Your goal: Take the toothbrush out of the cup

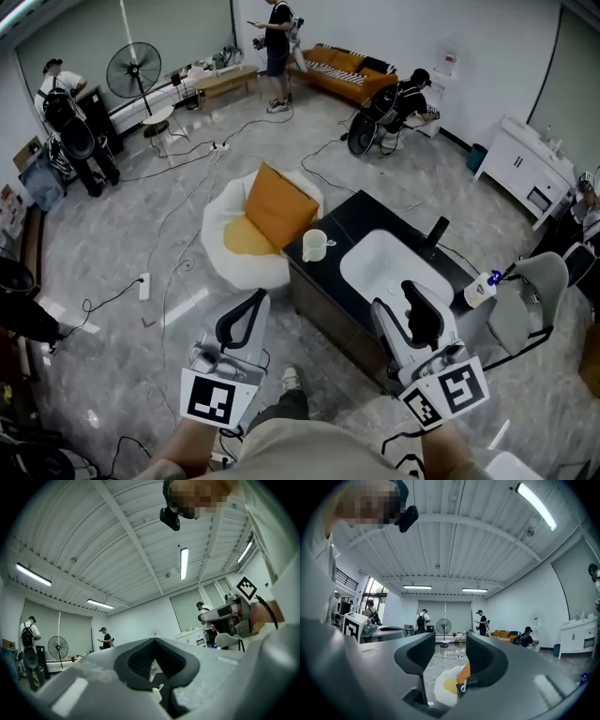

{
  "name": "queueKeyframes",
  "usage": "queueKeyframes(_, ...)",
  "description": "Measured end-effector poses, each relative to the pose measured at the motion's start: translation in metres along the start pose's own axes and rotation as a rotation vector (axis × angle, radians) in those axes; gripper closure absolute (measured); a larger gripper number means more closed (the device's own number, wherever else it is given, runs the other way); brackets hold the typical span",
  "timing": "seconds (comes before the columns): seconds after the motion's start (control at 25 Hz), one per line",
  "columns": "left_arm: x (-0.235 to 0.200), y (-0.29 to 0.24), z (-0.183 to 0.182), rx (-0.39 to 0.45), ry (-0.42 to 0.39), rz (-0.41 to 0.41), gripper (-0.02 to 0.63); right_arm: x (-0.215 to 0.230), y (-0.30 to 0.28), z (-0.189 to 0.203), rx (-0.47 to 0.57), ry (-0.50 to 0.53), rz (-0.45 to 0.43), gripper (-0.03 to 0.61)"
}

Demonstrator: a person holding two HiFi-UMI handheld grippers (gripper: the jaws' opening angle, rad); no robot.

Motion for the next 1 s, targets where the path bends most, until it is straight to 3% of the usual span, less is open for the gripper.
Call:
queueKeyframes(0.24, -0.076, -0.033, 0.006, 0.016, -0.01, 0.027, 0.612, -0.012, -0.08, -0.005, 0.006, 0.015, 0.029, 0.368)
queueKeyframes(0.48, -0.123, -0.06, 0.021, 0.007, 0.009, 0.043, 0.612, -0.008, -0.133, 0.001, -0.002, 0.011, 0.069, 0.367)
queueKeyframes(1.0, -0.149, -0.096, 0.041, -0.011, 0.047, 0.048, 0.612, 0.014, -0.173, 0.016, -0.055, 0.014, 0.089, 0.373)
Point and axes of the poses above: the fingertips, and each gripper's own axes: y backward along the fingers, x to its right, z out of its underside, the point moved 4 cm from there along y, backward along the fingers, and after that the axes turned 6 degrees about z, right-handed, at the moved point
